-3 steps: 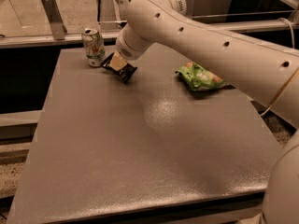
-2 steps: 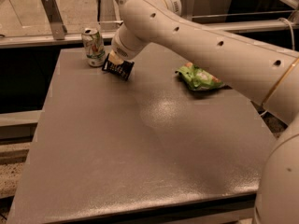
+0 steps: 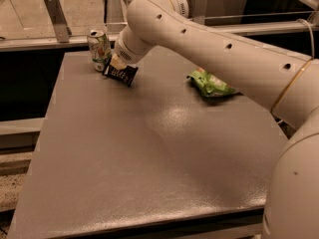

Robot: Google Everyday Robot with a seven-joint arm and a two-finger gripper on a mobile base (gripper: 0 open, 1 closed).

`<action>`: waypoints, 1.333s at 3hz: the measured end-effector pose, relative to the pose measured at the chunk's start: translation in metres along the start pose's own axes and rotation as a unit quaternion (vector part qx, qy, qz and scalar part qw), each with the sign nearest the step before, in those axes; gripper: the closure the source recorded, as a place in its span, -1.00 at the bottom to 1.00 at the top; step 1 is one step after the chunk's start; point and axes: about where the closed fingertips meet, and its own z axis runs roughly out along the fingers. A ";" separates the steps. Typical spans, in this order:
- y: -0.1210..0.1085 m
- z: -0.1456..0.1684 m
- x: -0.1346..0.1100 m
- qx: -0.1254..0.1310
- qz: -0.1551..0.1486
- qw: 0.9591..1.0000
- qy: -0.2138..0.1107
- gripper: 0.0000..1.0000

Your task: Move rxbar chocolate near 7up can

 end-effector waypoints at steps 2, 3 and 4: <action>0.001 0.000 -0.003 -0.002 0.002 1.000 -0.005 -1.00; -0.008 -0.019 0.001 0.005 0.004 1.000 -0.013 -1.00; -0.022 -0.050 0.014 0.012 0.012 1.000 -0.021 -1.00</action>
Offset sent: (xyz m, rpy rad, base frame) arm 0.0010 -0.0006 0.0060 0.0190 -0.0028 -0.0015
